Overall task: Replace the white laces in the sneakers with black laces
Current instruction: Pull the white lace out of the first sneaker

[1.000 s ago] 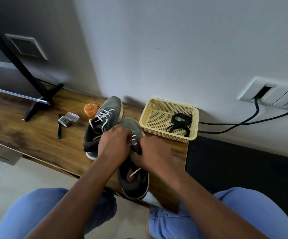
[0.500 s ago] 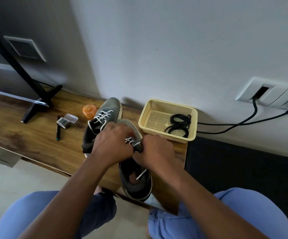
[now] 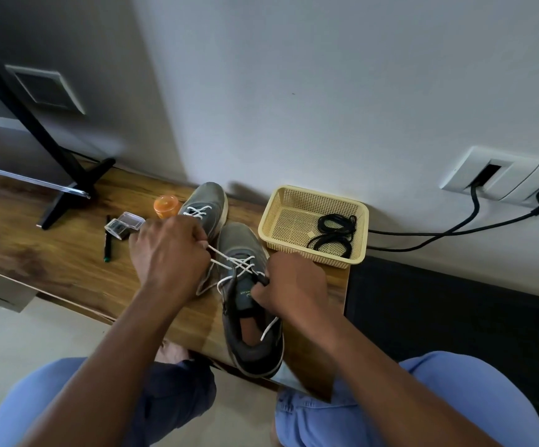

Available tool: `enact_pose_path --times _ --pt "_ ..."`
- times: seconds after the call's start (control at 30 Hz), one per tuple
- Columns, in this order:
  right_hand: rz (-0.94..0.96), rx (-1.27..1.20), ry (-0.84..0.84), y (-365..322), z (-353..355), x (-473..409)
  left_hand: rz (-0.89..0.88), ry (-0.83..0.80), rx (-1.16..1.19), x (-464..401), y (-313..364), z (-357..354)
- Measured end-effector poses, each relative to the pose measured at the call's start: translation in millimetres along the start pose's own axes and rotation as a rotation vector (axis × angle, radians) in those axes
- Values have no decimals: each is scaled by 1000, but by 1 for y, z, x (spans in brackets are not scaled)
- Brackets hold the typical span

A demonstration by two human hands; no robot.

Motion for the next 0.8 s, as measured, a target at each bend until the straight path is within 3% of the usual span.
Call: enact_pose_path --times 0.1,0.2,0.27,0.5,0.6,0.7,0.8 --pt "19 14 9 -4 -2 0 -133 -92 -24 7 6 -3" --pt "34 -3 28 -5 -3 0 -329 -288 -75 19 25 -13" --pt "49 -1 37 -4 -3 0 -358 -331 -175 25 30 -22" --pt "29 5 38 -4 -2 0 -257 -219 -125 24 23 -26" --pt "14 7 28 -3 0 1 -77 -106 -22 16 15 -12" --pt "1 10 27 -1 -1 0 65 -38 -105 9 3 2" --pt "6 10 36 0 -2 0 -32 -114 -103 8 3 -2"
Point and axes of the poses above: each hand's wrist, its own x-axis away from the middle knuckle, its own z-axis out of the back of the hand, y = z × x, the point moved 2 cm from there along -x, towards the middle knuckle
